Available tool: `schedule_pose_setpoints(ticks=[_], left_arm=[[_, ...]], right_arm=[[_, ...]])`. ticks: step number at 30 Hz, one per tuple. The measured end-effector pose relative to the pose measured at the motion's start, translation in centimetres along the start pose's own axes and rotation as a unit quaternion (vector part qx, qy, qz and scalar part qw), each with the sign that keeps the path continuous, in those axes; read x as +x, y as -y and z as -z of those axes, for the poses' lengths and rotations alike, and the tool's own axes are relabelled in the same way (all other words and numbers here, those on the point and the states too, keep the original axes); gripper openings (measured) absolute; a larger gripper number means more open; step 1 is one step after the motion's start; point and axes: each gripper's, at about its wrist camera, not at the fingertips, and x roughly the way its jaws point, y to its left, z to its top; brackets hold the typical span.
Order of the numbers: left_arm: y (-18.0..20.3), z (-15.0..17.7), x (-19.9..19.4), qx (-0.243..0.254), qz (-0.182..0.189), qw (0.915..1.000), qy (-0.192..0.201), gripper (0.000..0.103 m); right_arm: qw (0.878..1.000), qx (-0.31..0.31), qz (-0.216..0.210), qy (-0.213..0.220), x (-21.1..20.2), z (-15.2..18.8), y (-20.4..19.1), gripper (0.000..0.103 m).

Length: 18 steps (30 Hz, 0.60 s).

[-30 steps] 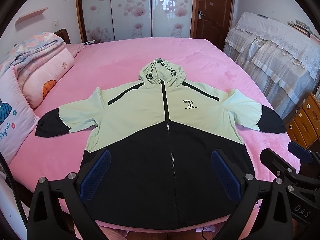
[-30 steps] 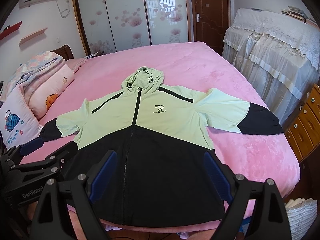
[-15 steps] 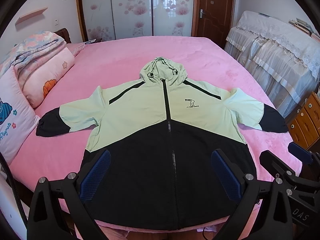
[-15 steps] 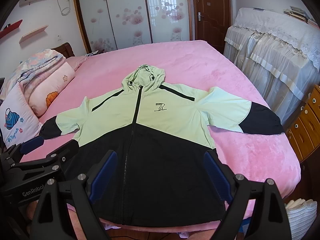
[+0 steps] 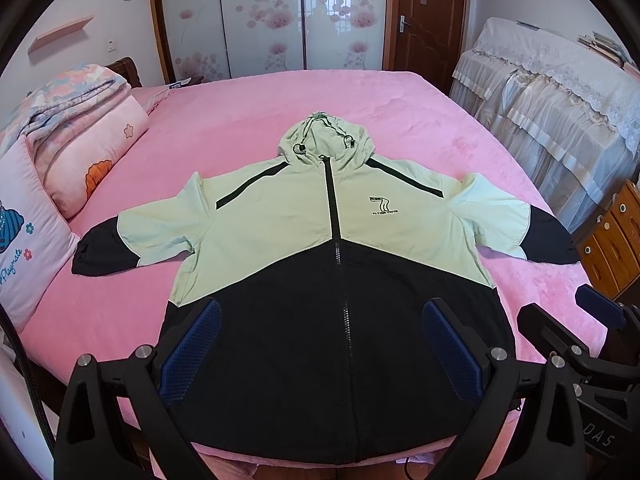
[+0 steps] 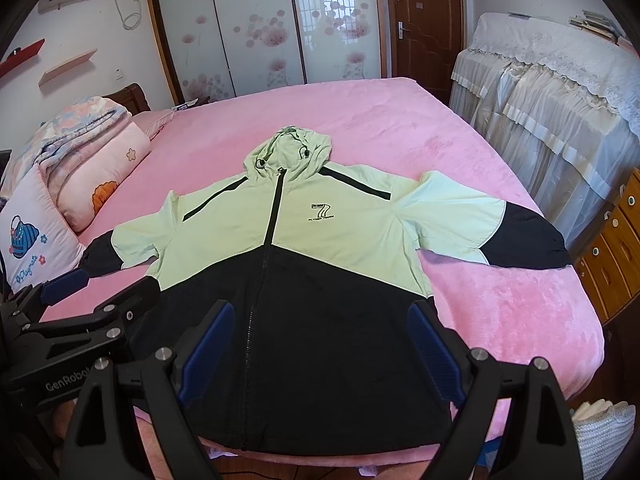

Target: Fold large clothes

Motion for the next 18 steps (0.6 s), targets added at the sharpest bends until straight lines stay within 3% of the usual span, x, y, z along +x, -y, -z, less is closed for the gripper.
schedule_pose_setpoints(ticks=[9, 18], left_arm=[[1.0, -0.8, 0.7, 0.006, -0.002, 0.9999, -0.009, 0.1], [3.1, -2.3, 2.1, 0.02, -0.001, 0.9997, -0.011, 0.1]], right_arm=[[1.0, 0.005, -0.003, -0.006, 0.9, -0.1, 0.6, 0.089], [1.0, 0.025, -0.007, -0.011, 2.1, -1.1, 3.7, 0.089]])
